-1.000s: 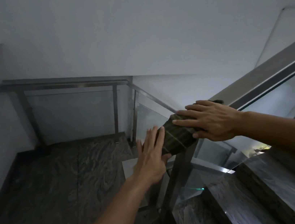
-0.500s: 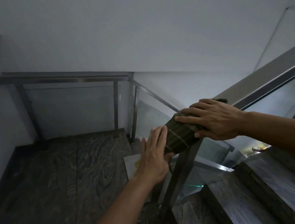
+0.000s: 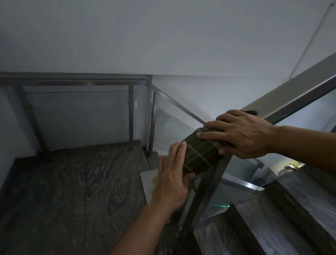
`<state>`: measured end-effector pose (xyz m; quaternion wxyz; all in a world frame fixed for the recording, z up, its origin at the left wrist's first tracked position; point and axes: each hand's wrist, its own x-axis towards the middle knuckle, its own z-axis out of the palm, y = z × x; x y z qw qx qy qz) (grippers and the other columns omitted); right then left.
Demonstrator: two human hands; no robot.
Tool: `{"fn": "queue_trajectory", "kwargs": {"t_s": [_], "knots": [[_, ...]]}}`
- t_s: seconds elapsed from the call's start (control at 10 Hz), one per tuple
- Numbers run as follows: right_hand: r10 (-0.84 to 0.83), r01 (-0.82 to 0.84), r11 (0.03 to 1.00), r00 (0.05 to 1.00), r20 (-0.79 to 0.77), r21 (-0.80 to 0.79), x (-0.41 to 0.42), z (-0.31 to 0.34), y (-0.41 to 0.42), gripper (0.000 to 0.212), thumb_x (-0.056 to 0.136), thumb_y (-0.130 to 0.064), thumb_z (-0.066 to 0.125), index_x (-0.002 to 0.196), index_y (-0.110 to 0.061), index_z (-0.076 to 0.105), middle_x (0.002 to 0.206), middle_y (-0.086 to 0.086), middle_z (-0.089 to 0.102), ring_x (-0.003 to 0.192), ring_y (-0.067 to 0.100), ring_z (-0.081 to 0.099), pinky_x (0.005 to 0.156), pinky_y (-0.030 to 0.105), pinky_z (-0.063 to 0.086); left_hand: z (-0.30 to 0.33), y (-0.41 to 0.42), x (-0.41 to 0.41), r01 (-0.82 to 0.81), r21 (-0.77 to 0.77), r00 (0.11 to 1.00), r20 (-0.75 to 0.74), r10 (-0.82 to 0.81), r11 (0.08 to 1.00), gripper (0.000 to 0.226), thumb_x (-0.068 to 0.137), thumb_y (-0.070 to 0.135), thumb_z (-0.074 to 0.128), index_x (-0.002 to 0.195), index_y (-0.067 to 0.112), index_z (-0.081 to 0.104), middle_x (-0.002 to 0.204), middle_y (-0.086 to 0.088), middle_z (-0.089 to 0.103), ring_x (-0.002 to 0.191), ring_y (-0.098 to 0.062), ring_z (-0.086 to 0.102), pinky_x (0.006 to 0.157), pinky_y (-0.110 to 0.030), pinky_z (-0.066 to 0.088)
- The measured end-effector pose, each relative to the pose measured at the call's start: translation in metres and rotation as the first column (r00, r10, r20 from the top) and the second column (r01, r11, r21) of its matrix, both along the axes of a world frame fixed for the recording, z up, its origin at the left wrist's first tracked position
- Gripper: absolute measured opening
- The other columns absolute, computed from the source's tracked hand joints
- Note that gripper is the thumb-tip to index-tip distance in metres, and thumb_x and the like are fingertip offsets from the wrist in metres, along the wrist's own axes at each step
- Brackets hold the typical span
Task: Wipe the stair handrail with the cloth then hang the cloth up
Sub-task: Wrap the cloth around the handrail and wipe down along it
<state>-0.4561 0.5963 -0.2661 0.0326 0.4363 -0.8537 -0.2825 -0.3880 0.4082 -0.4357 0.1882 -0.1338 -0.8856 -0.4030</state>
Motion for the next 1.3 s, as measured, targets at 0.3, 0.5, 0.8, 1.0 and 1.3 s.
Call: {"fn": "queue_trajectory", "kwargs": {"t_s": [0.3, 0.5, 0.8, 1.0, 1.3], "knots": [[0.012, -0.012, 1.0, 1.0, -0.001, 0.026, 0.004, -0.014, -0.02, 0.067, 0.09, -0.062, 0.021, 0.15, -0.034, 0.01, 0.146, 0.004, 0.042, 0.124, 0.027, 0.046, 0.104, 0.047, 0.036, -0.004, 0.019, 0.016, -0.024, 0.299, 0.992, 0.124, -0.014, 0.954, 0.083, 0.094, 0.016, 0.051, 0.149, 0.02, -0.011, 0.161, -0.006, 0.0, 0.148, -0.023, 0.004, 0.119, -0.045, 0.017], [0.012, -0.012, 1.0, 1.0, 0.011, 0.027, 0.01, -0.028, -0.036, 0.07, 0.087, -0.065, 0.017, 0.149, -0.034, 0.008, 0.151, 0.002, 0.036, 0.129, 0.026, 0.042, 0.108, 0.048, 0.034, -0.008, 0.016, 0.021, -0.058, 0.385, 0.957, 0.283, -0.058, 0.921, 0.083, 0.092, 0.025, 0.051, 0.147, 0.046, -0.007, 0.157, -0.001, 0.022, 0.141, -0.022, 0.028, 0.112, -0.042, 0.032], [0.007, -0.007, 1.0, 1.0, -0.006, 0.013, 0.013, -0.031, -0.045, 0.073, 0.088, -0.064, 0.026, 0.15, -0.028, 0.011, 0.15, 0.003, 0.039, 0.127, 0.025, 0.045, 0.106, 0.048, 0.038, -0.013, 0.005, 0.018, -0.085, 0.375, 0.94, 0.336, -0.05, 0.923, 0.062, 0.097, 0.016, 0.046, 0.151, 0.022, 0.015, 0.151, -0.004, 0.038, 0.136, -0.019, 0.039, 0.098, -0.012, 0.028], [0.008, -0.008, 1.0, 1.0, -0.005, -0.011, 0.013, -0.032, -0.047, 0.075, 0.086, -0.065, 0.032, 0.15, -0.029, 0.014, 0.15, 0.004, 0.039, 0.128, 0.026, 0.046, 0.106, 0.049, 0.038, -0.018, 0.003, 0.012, -0.05, 0.339, 0.92, 0.381, -0.088, 0.939, 0.077, 0.093, 0.013, 0.053, 0.152, 0.017, 0.004, 0.157, -0.009, 0.024, 0.142, -0.026, 0.03, 0.114, -0.037, 0.029], [-0.053, 0.051, 0.997, 0.998, -0.022, -0.063, 0.016, -0.034, -0.053, 0.078, 0.083, -0.07, 0.031, 0.148, -0.027, 0.024, 0.142, 0.005, 0.049, 0.121, 0.028, 0.051, 0.104, 0.049, 0.039, -0.018, -0.023, -0.011, 0.159, 0.407, 0.861, 0.389, -0.328, 0.9, 0.078, 0.082, 0.01, 0.068, 0.14, 0.037, 0.023, 0.13, 0.008, 0.049, 0.118, -0.008, 0.047, 0.091, -0.022, 0.045]]}}
